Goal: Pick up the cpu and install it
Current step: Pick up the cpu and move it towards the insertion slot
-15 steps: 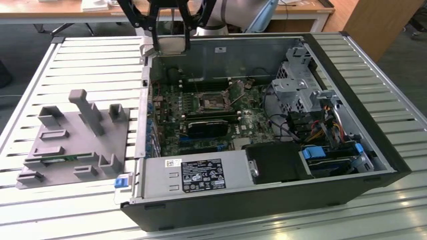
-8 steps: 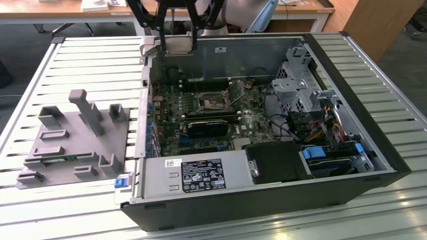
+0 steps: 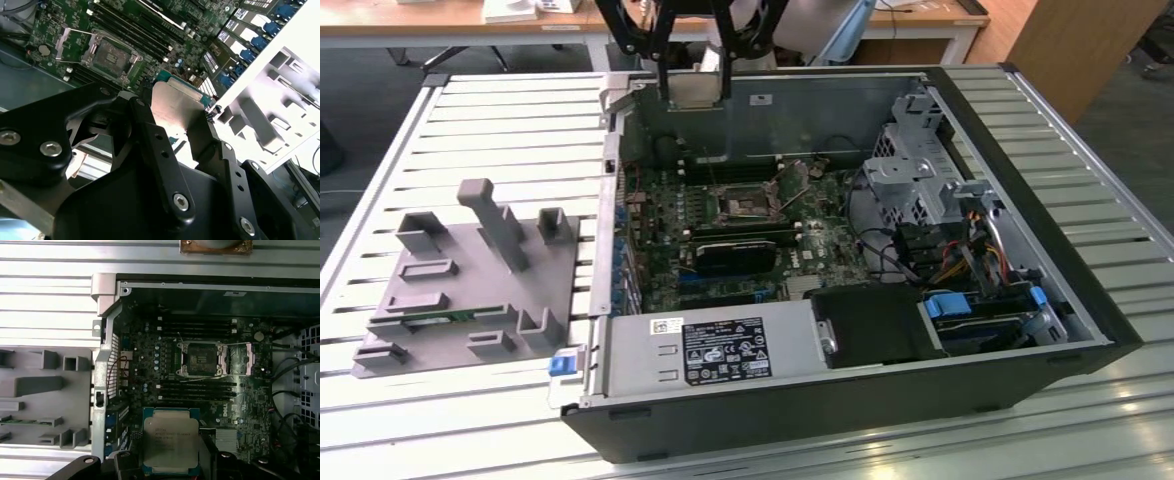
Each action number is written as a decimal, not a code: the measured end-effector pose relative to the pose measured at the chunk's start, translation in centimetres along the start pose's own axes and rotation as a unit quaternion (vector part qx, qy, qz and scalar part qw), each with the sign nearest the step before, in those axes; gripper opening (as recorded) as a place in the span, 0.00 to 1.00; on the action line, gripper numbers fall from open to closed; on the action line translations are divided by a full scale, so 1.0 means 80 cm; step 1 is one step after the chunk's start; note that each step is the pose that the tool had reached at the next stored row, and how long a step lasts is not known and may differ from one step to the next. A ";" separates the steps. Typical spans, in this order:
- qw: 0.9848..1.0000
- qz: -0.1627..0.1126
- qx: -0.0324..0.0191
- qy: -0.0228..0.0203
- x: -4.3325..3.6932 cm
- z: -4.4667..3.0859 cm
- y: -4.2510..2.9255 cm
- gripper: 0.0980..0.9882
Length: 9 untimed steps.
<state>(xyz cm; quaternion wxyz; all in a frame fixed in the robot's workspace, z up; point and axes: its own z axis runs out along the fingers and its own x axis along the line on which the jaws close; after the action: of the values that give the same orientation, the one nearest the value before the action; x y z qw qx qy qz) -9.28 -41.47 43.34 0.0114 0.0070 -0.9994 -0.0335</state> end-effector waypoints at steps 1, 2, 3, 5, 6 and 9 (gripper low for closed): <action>1.000 0.000 0.000 0.000 -0.002 0.0000 0.0000 0.49; 1.000 0.000 0.000 0.000 -0.004 0.0000 0.0002 0.49; 1.000 0.000 0.000 0.000 -0.006 0.0000 0.0004 0.49; 1.000 0.000 0.000 0.000 -0.010 0.0001 0.0017 0.49; 1.000 0.000 0.000 0.000 -0.011 0.0002 0.0026 0.49; 1.000 0.000 0.000 0.000 -0.017 0.0008 0.0077 0.49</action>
<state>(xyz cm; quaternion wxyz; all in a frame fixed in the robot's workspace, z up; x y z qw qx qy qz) -7.92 -40.83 43.29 0.0114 0.0069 -0.9993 -0.0335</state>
